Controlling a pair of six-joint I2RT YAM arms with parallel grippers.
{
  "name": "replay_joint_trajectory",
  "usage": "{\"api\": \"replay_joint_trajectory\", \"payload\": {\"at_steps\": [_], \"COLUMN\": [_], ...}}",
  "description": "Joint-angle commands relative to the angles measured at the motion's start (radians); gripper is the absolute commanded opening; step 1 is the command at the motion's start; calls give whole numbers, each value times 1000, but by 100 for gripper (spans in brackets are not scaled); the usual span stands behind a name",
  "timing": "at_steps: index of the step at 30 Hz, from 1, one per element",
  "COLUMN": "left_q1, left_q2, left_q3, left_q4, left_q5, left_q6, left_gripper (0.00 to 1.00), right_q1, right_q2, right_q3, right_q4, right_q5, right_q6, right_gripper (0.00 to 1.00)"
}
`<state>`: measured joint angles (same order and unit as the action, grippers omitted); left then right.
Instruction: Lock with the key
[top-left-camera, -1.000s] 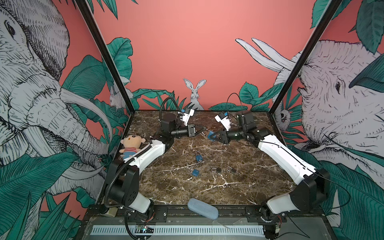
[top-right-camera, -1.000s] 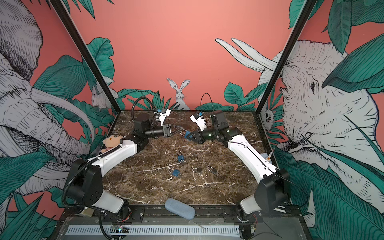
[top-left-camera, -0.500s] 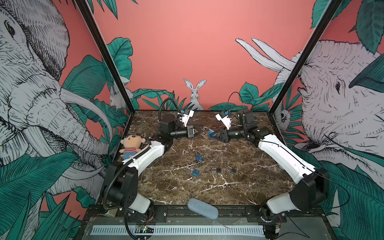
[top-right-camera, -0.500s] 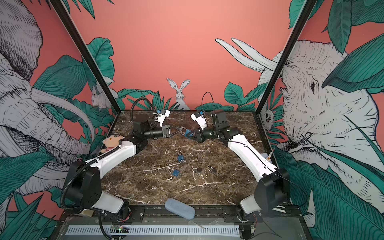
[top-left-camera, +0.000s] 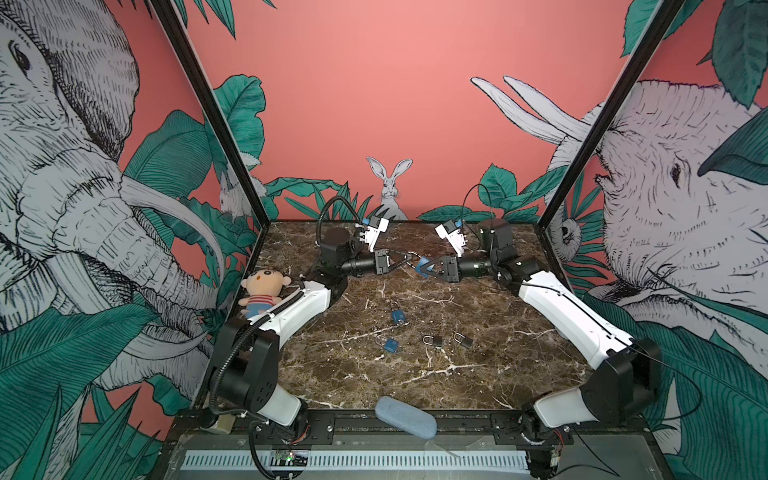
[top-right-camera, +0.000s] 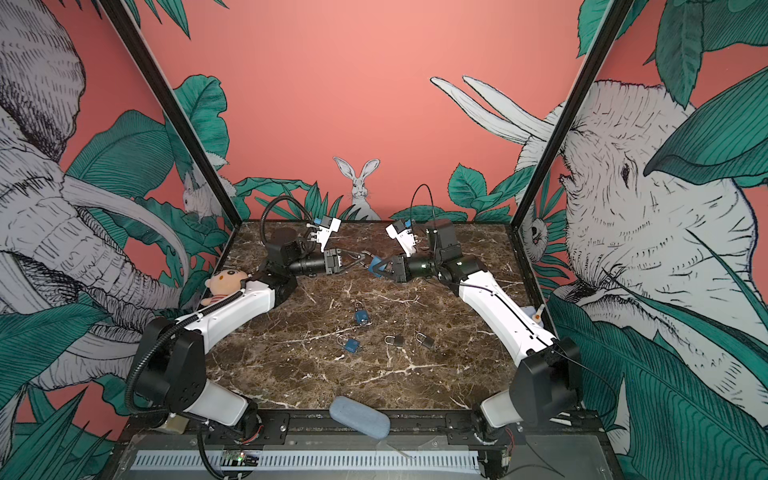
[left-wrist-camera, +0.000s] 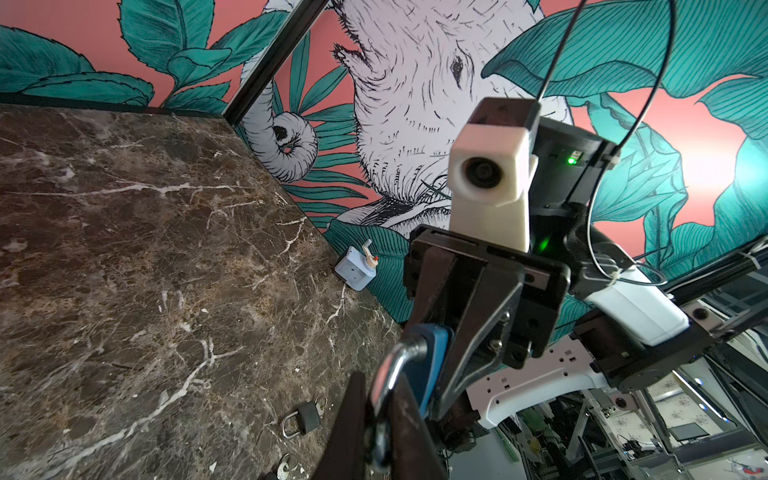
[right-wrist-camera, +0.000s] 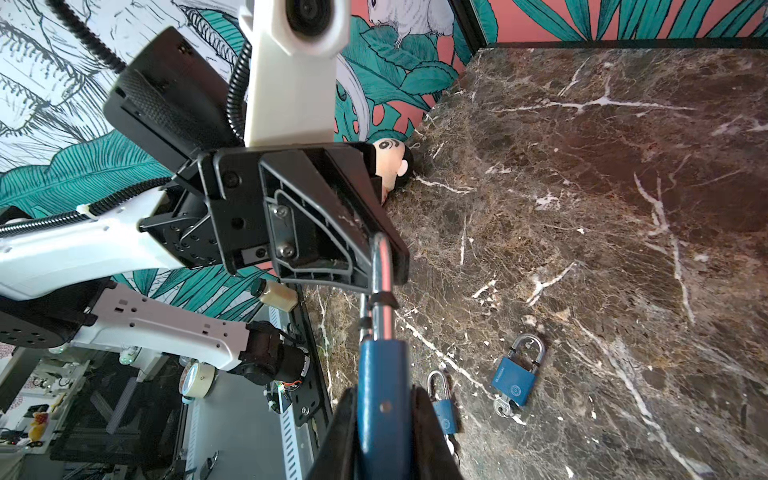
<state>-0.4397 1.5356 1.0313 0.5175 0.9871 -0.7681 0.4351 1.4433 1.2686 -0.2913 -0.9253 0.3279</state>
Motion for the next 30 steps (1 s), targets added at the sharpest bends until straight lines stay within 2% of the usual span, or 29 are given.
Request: {"api": "replay_joint_trajectory", "payload": {"at_steps": [1,13,30], "left_q1": [-8,-43,-98], "left_q2": [27,-3,6], "left_q3": [-2,18,-13], "left_q4": [46,-71,-50], "left_q5": [-44,-73,-65], "left_q6": [-25,52,32], "left_gripper": [0,0,0], "right_q1": [27,26,25], "right_q2": [-59,-54,-43], "right_q3": [2,-29,-21], "right_q4": [160,266,337], "right_q5": [-131,-142,-129], "right_q6": [54,119,165], "right_gripper": [0,0,0]}}
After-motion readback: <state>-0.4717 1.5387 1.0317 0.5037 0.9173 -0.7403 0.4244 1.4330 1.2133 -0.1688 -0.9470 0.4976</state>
